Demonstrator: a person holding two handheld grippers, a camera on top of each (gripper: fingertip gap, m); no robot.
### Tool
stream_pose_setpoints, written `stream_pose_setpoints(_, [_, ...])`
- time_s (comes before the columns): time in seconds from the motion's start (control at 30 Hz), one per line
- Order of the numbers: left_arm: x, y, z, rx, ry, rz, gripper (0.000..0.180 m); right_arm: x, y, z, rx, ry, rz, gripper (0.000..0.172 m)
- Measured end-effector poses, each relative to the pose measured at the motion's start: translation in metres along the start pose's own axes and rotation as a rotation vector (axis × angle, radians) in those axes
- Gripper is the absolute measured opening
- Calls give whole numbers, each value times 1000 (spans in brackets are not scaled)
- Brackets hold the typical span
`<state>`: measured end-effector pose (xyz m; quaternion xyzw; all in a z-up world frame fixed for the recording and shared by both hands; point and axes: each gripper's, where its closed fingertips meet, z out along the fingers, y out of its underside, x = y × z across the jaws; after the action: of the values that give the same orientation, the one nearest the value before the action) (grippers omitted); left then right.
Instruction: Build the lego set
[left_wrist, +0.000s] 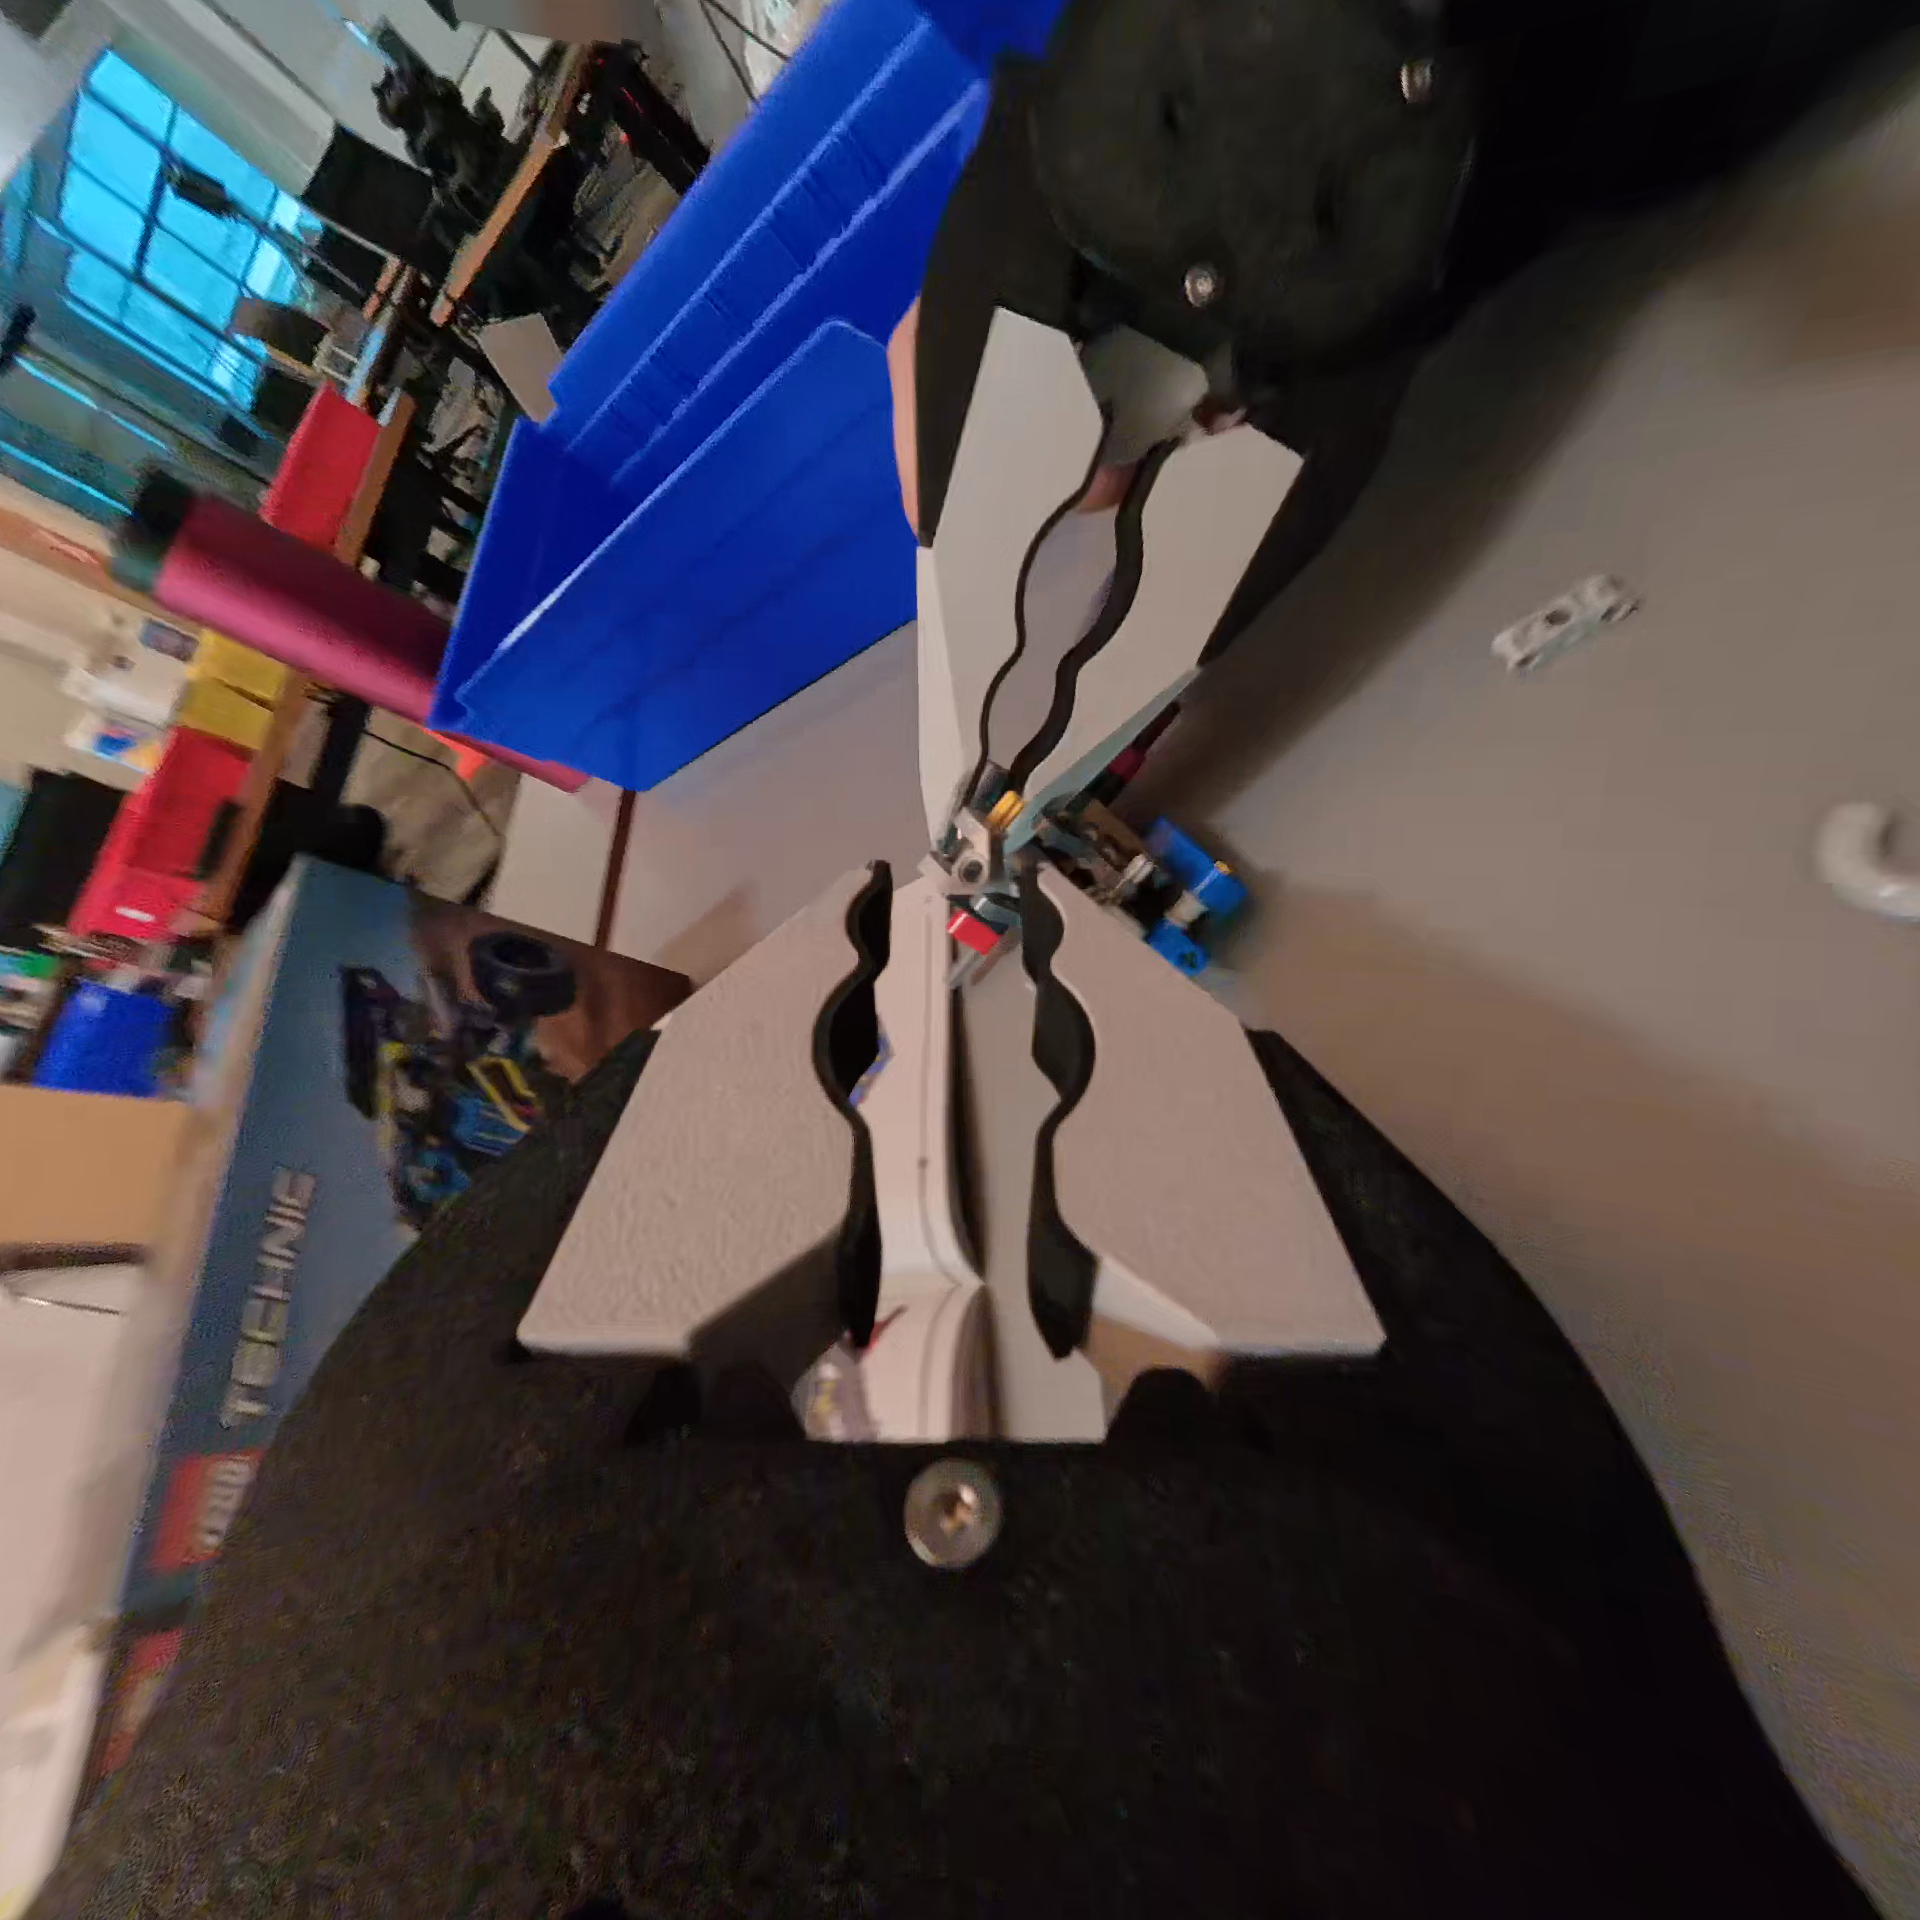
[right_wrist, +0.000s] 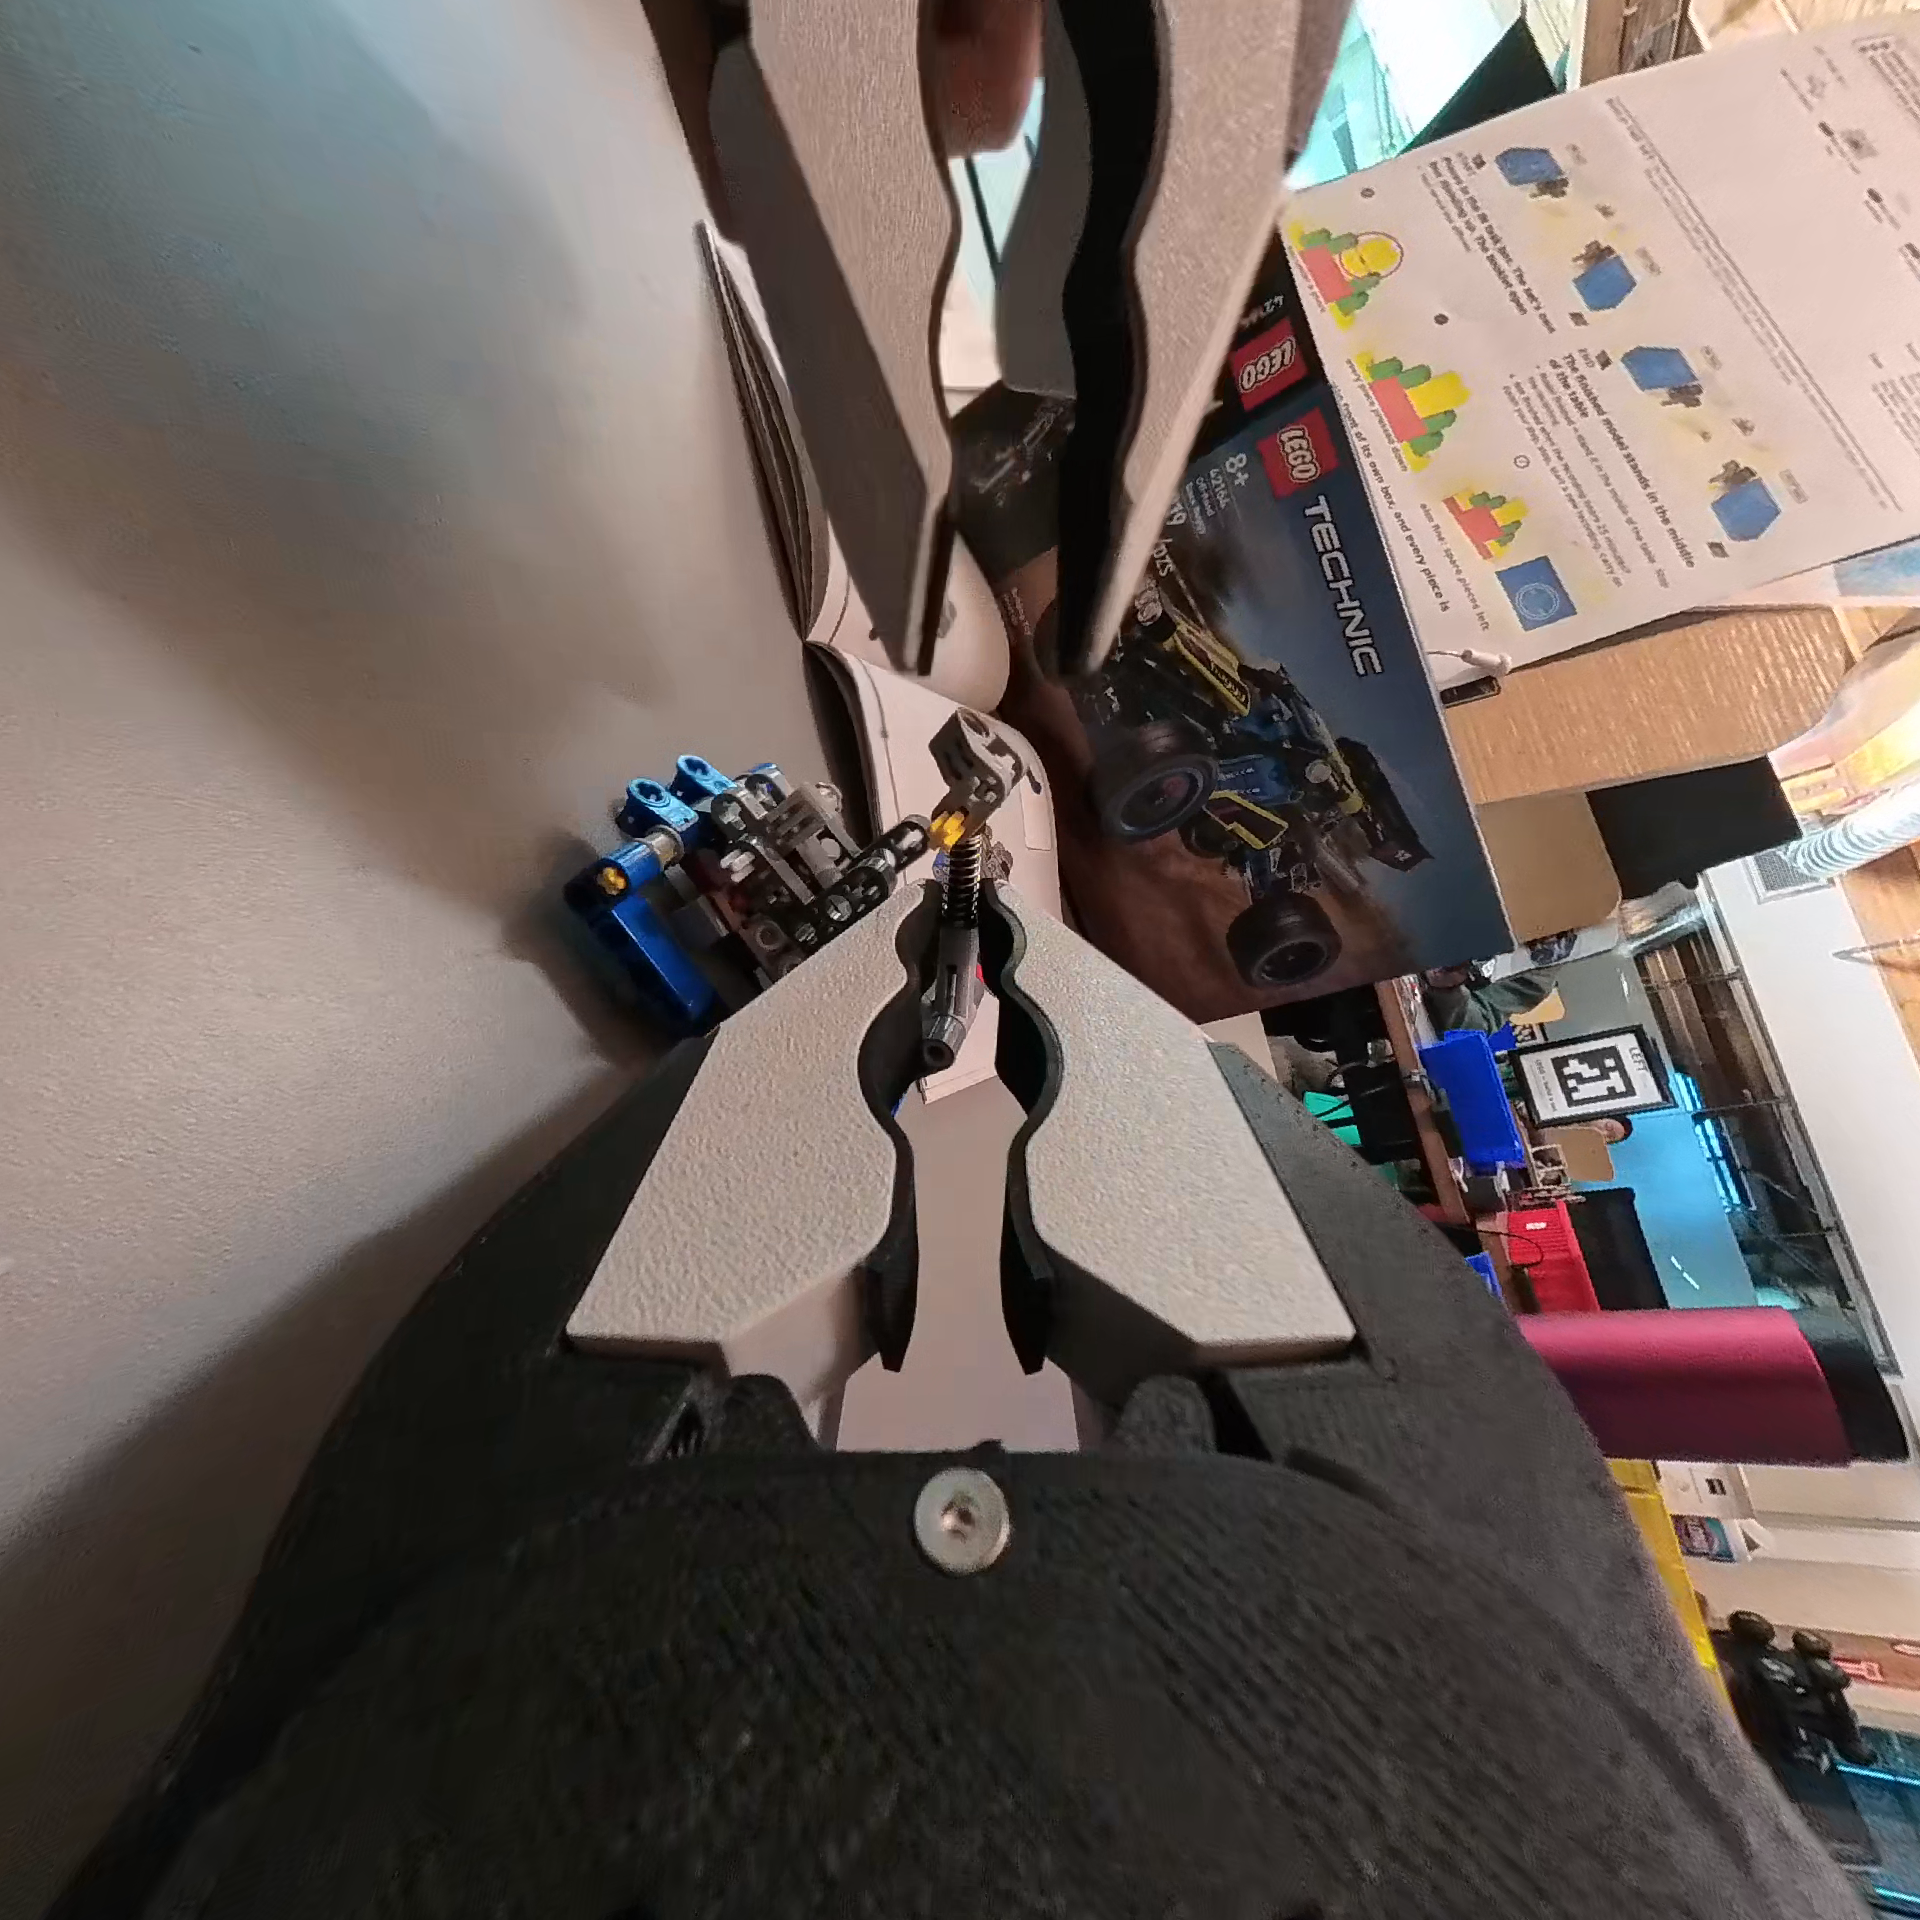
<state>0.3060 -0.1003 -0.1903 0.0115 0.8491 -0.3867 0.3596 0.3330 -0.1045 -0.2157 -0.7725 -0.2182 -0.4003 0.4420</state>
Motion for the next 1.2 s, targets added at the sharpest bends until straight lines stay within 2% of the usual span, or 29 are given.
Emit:
stream_pose_setpoints(0.23, [3,4,6,-131,14,363,40,-1,-1,0,-10,1,-50,4])
stream_pose_setpoints(0.37, [13,5,14,-166,61,432,33,-2,-1,0,-18,3,-70,4])
stream_pose_setpoints(0.47, [6,20,15,-255,15,508,27,-2,0,0,-14,-3,-52,4])
stream_pose_setpoints(0.5, [3,19,15,-256,-8,521,19,-2,1,0,-16,-5,-50,4])
stream_pose_setpoints(0.57, [0,14,15,-224,-38,515,6,-2,2,0,-20,-9,-35,4])
stream_pose_setpoints(0.63, [-2,10,15,-201,-67,526,0,1,2,-1,-17,-2,4,4])
stream_pose_setpoints(0.77, [-4,15,16,-218,-102,567,0,9,1,-3,3,19,89,3])
stream_pose_setpoints(0.9, [-10,12,13,-201,-121,510,3,7,6,-2,-36,28,29,4])
stream_pose_setpoints(1.03, [-3,-2,12,-116,-74,419,22,8,6,-1,-42,34,23,4])
stream_pose_setpoints(1.2, [2,-1,22,-113,-93,453,19,8,8,-1,-57,38,-5,4])
